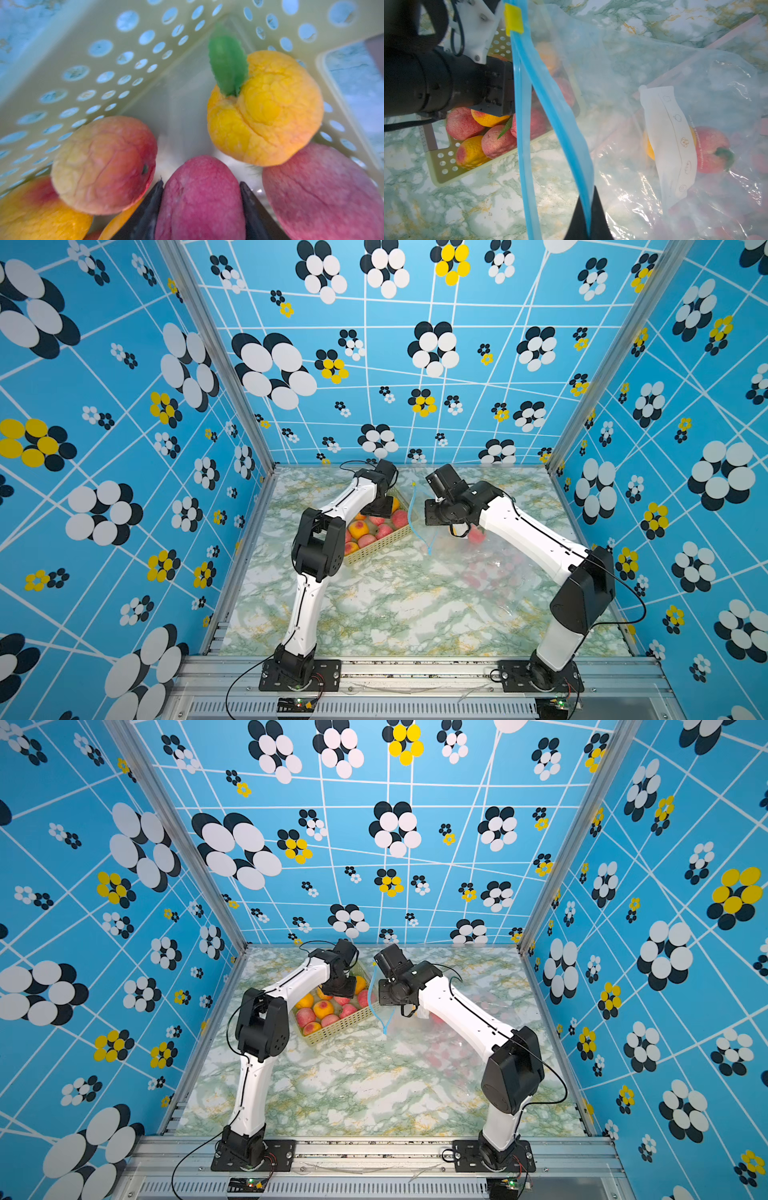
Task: Place the peach in a zip-top bag and seal the zipper
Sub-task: Pick up the peach from the basket, then place the peach in the zipper food storage bag.
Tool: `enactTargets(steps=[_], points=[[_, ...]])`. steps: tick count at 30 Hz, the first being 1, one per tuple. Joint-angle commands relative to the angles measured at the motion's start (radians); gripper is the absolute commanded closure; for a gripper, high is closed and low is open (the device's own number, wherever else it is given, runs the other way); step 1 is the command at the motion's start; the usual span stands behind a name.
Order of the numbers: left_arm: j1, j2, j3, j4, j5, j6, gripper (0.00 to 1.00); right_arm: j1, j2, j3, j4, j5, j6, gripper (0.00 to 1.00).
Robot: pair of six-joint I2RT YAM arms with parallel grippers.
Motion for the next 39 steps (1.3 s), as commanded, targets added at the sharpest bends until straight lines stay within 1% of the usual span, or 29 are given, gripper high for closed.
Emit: enactTargets(steps=[1, 5, 9, 10, 11, 14, 23, 26, 29, 34, 39], points=[[-0.007, -0.142, -0.058, 0.045, 0.029, -0.032, 0.47, -0.005, -0.006, -0.002, -0.003, 0.008, 0.011, 1.00], [-0.003, -0.259, -0.160, 0.107, 0.066, -0.066, 0.47, -0.005, -0.006, 0.002, -0.001, 0.004, 0.010, 1.00], [0.000, -0.385, -0.260, 0.181, 0.131, -0.114, 0.47, -0.005, -0.009, 0.006, 0.000, 0.002, 0.008, 1.00], [0.001, -0.395, -0.281, 0.199, 0.147, -0.125, 0.47, -0.005, -0.010, 0.007, 0.001, 0.001, 0.008, 1.00], [0.002, -0.439, -0.302, 0.219, 0.169, -0.138, 0.48, -0.004, -0.010, 0.007, 0.004, -0.001, 0.008, 1.00], [0.000, -0.511, -0.361, 0.282, 0.246, -0.182, 0.48, -0.005, -0.010, 0.004, 0.011, -0.006, 0.009, 1.00], [-0.031, -0.663, -0.521, 0.518, 0.463, -0.332, 0.49, -0.005, -0.005, 0.012, 0.029, -0.021, 0.012, 1.00], [-0.056, -0.680, -0.546, 0.580, 0.501, -0.370, 0.49, -0.005, -0.007, 0.013, 0.035, -0.027, 0.015, 1.00], [-0.088, -0.664, -0.545, 0.596, 0.508, -0.382, 0.49, -0.005, -0.011, 0.013, 0.041, -0.035, 0.018, 1.00], [-0.116, -0.608, -0.545, 0.610, 0.506, -0.403, 0.49, -0.005, -0.028, 0.011, 0.045, -0.038, 0.021, 1.00], [-0.132, -0.556, -0.537, 0.613, 0.479, -0.410, 0.47, -0.005, -0.045, 0.005, 0.044, -0.033, 0.026, 1.00]])
